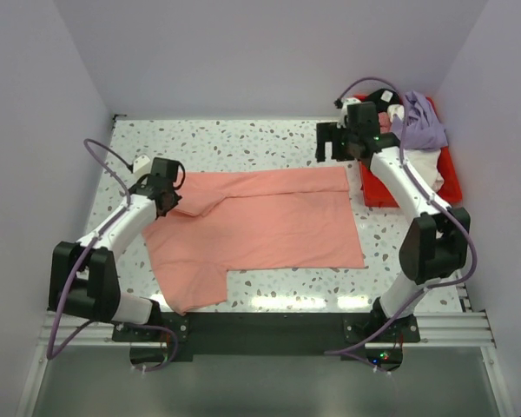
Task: Fold and stack the t-shirts
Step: Fold the tshirt
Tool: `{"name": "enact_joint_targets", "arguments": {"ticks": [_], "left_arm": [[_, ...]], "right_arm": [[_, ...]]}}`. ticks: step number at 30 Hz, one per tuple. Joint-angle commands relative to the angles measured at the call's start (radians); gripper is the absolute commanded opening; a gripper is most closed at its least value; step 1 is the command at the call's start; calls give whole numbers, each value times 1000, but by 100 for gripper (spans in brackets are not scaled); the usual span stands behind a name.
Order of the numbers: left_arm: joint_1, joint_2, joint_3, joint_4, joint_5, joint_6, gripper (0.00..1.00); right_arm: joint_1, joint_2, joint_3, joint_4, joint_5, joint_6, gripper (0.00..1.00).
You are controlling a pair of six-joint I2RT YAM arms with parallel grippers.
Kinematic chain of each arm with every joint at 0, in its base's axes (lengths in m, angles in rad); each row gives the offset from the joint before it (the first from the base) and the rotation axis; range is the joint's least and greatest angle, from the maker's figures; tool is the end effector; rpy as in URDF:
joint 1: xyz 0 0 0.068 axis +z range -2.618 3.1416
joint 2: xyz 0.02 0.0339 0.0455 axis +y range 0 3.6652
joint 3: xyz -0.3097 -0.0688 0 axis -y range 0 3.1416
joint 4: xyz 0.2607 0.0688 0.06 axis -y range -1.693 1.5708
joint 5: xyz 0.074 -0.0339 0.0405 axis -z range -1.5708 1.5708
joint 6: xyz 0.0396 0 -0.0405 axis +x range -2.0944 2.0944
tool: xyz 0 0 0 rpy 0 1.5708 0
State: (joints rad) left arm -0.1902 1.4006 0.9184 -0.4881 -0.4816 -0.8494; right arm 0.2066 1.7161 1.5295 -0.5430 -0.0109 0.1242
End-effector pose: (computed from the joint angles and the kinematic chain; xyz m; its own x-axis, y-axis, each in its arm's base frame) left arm 0.2863 -0.0364 0.2610 -0.4679 -0.5876 -0.6601 -0.6674 0.7246 -0.1719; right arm 0.4079 0.0859 0.3548 -0.6738 -0.0147 -0.7388 -0.1306 0.9864 0.0996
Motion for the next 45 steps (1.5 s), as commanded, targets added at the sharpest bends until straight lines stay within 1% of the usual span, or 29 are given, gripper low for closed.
{"name": "enact_joint_targets", "arguments": {"ticks": [1, 2, 4, 5, 6, 7, 8, 10, 11, 13, 14, 16, 17, 19, 20, 23, 24, 32, 40, 44, 45], "left_arm": [[12, 55, 65, 74, 9, 41, 0], [18, 73, 97, 80, 18, 55, 0], [34, 138, 132, 86, 23, 65, 0], [40, 161, 169, 85, 41, 78, 0], [47, 207, 184, 88, 46, 82, 0], [51, 227, 198, 100, 55, 90, 0], [54, 248, 221, 108, 78, 105, 0], [67, 303, 243, 117, 100, 113, 0], [74, 319, 260, 120, 115, 118, 0], [87, 354, 273, 125, 133, 122, 0], [90, 360, 275, 132, 159, 133, 0], [106, 371, 266, 172, 227, 148, 0], [116, 373, 254, 186, 244, 154, 0], [127, 379, 250, 201, 274, 158, 0], [136, 382, 254, 201, 279, 156, 0], [149, 396, 258, 207, 294, 159, 0], [156, 402, 260, 207, 299, 161, 0], [163, 411, 240, 241, 351, 182, 0], [164, 409, 235, 238, 344, 185, 0], [164, 406, 234, 237, 339, 184, 0], [166, 406, 232, 233, 336, 185, 0]], "right_arm": [[140, -42, -45, 72, -95, -58, 99], [205, -42, -57, 87, -100, -61, 99], [263, -35, -86, 145, -147, -41, 99], [317, -33, -107, 170, -155, -28, 99], [345, -27, -120, 199, -165, -8, 99], [375, -13, -132, 265, -178, 2, 99], [428, 0, -147, 297, -187, 11, 98], [476, 34, -144, 368, -210, 38, 97], [519, 83, -138, 383, -219, 46, 95], [557, 141, -86, 391, -212, 57, 93], [595, 201, -33, 387, -207, 58, 90], [626, 266, 15, 387, -186, 57, 85], [652, 325, 68, 382, -160, 58, 81], [669, 375, 113, 385, -137, 55, 77], [680, 422, 156, 387, -118, 55, 71], [695, 487, 240, 377, -94, 57, 66], [697, 523, 259, 377, -92, 49, 63], [723, 655, 406, 344, 8, 20, 59], [723, 728, 480, 295, 65, 14, 53], [723, 741, 488, 293, 103, 14, 42], [723, 740, 488, 293, 104, 14, 36]]}}
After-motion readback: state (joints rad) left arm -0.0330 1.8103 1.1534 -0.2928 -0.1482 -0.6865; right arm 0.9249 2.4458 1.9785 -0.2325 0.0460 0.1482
